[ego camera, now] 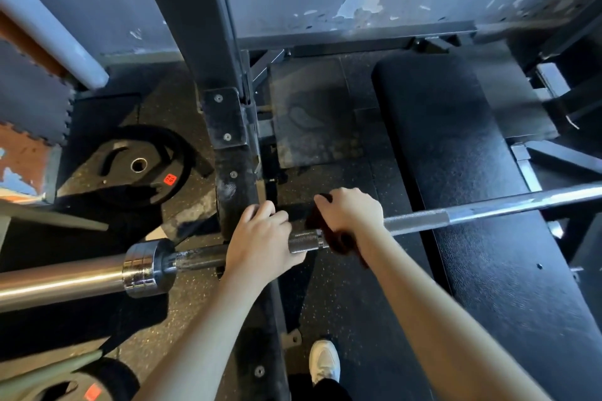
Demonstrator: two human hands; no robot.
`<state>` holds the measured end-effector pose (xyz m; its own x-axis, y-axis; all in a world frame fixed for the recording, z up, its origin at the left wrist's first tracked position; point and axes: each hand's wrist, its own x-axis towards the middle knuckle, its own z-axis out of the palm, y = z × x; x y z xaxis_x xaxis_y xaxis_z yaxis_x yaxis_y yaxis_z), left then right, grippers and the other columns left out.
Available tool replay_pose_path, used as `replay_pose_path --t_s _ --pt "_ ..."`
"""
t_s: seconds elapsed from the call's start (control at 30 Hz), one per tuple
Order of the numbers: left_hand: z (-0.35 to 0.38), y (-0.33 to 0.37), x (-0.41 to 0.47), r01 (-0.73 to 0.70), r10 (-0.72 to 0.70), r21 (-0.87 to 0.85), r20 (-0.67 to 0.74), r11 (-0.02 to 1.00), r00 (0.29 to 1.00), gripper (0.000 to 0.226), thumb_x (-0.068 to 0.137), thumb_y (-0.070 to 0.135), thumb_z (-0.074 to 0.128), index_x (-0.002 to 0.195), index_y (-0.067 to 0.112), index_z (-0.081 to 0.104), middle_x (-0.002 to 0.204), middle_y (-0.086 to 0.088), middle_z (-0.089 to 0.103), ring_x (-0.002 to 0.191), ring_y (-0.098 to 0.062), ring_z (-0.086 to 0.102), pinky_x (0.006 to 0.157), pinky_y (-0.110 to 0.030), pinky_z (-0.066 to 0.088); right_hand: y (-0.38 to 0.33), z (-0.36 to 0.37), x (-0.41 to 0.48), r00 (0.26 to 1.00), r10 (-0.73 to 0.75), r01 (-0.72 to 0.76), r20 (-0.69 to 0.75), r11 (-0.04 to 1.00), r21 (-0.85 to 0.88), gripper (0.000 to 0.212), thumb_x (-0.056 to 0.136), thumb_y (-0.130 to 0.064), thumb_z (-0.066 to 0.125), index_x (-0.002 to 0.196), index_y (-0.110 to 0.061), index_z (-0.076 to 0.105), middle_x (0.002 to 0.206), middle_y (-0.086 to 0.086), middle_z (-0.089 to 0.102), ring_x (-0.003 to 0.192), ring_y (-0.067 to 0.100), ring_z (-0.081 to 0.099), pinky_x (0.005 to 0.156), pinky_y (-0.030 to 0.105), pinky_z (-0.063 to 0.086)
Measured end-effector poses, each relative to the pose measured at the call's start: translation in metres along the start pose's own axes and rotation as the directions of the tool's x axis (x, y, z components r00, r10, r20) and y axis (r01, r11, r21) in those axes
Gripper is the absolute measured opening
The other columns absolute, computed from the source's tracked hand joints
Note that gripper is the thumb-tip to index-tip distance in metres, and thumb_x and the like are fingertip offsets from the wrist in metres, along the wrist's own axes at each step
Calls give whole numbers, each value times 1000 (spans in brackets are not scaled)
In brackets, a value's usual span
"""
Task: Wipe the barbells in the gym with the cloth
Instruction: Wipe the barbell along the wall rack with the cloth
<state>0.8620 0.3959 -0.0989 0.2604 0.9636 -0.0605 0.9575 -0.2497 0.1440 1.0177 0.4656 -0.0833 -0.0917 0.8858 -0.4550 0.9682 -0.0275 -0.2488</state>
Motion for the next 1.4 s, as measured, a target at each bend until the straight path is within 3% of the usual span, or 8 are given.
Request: replay_pose_path --t_s 0.13,0.4,0.57,0.77,0.93,1.07,1.23,1.4 --pt "-2 5 -2 45 -46 -37 -22 998 999 24 67 50 72 69 26 72 72 13 61 85 -18 52 81 -35 43 16 37 -65 863 -323 307 -389 946 -106 36 97 -42 43 105 -15 66 95 5 68 88 25 63 85 39 51" --pt "-1 -1 3 6 -7 -15 -20 1000 1000 37 74 55 57 64 22 71 68 10 59 84 -19 50 87 -34 40 0 -3 0 995 -88 87 38 996 31 39 98 -51 38 96 -20 60 97 6 66 86 28 60 71 34 45" --pt "-2 4 -2 45 -46 -46 -15 998 999 23 65 48 72 64 25 70 69 13 58 82 -17 50 83 -34 43 28 30 -55 832 -409 374 -375 912 -167 40 95 -45 42 104 -14 66 84 4 68 74 25 64 65 35 51" --pt "-2 3 -3 19 -19 8 -26 1000 999 32 71 47 68 62 16 70 66 7 57 79 -19 51 81 -36 45 7 -3 4 999 50 -49 -23 999 17 44 102 -47 32 114 -16 60 103 9 67 93 32 62 74 34 46" --pt "-4 7 -4 56 -56 -25 -2 998 998 29 62 46 78 63 18 70 66 9 56 78 -19 51 78 -37 49 43 26 -59 844 -402 408 -356 911 -60 39 96 -39 42 113 -14 65 103 5 69 95 27 64 91 40 50" --pt "-4 4 -2 41 -42 -13 -14 999 999 32 62 48 76 64 16 72 68 8 57 80 -19 51 82 -38 48 26 15 -33 903 -282 247 -324 958 -145 38 100 -43 38 107 -15 63 76 5 67 68 29 65 57 31 43" --pt "-3 5 -3 37 -37 6 -4 999 999 34 64 49 78 68 16 74 71 7 61 82 -19 52 81 -38 48 40 -14 -27 964 -48 83 -262 989 123 40 101 -46 40 127 -19 54 97 11 70 88 36 65 74 39 52" --pt "1 4 -5 51 -51 4 -31 999 998 33 66 48 76 70 15 73 72 6 60 83 -20 52 80 -39 48 57 17 -59 805 -349 362 -479 929 -69 36 94 -36 43 110 -12 64 102 8 69 94 30 65 87 42 51"
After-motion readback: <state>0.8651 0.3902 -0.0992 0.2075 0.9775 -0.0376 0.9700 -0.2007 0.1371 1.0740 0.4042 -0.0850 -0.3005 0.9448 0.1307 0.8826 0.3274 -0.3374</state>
